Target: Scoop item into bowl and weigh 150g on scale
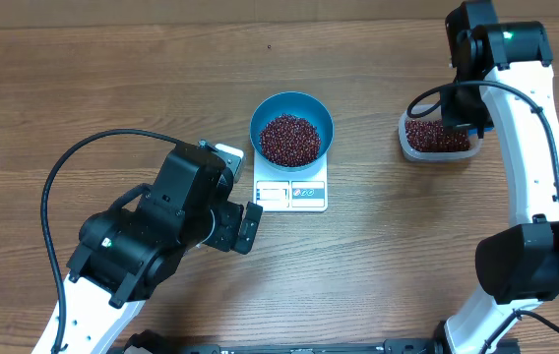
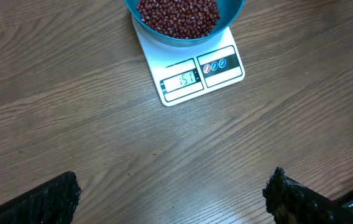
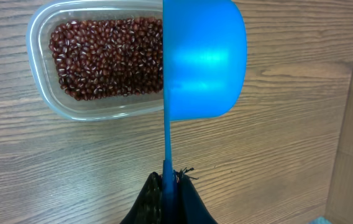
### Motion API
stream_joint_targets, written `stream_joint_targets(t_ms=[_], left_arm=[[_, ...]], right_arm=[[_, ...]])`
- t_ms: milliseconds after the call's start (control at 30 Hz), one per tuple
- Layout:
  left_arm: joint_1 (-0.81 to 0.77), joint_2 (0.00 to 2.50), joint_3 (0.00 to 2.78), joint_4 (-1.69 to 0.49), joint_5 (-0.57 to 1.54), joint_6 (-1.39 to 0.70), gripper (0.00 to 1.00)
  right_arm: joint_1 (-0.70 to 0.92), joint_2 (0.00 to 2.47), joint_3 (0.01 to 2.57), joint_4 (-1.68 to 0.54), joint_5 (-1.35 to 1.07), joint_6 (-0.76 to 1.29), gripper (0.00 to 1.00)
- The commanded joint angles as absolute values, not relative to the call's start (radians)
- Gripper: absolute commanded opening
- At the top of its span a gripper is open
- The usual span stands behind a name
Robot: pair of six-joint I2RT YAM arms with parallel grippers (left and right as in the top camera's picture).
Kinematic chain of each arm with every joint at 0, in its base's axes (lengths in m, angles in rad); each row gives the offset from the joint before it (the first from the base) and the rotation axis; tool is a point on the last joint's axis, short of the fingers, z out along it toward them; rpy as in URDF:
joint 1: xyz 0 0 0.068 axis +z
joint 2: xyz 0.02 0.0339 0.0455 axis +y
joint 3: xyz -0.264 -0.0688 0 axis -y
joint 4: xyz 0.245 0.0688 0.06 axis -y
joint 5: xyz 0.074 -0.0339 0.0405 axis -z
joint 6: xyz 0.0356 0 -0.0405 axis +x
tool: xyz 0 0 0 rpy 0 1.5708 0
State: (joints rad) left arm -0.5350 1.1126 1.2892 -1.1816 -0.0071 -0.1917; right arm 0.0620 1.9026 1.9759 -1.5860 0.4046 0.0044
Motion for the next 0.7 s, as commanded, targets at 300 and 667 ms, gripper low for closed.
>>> stream_joint_targets(t_ms=[300,667], left_arm=[[-0.530,1.118,1.310,-1.178,-0.007,-0.206,0.99],[-0.530,1.119,1.310,-1.178,-0.007,-0.206,1.00]], right_arm=[[0.073,1.839,2.048,-1.437,0.015,-0.031,0.04],[0.233,1.830,2.149,-1.332,-0.255,-0.303,0.04]])
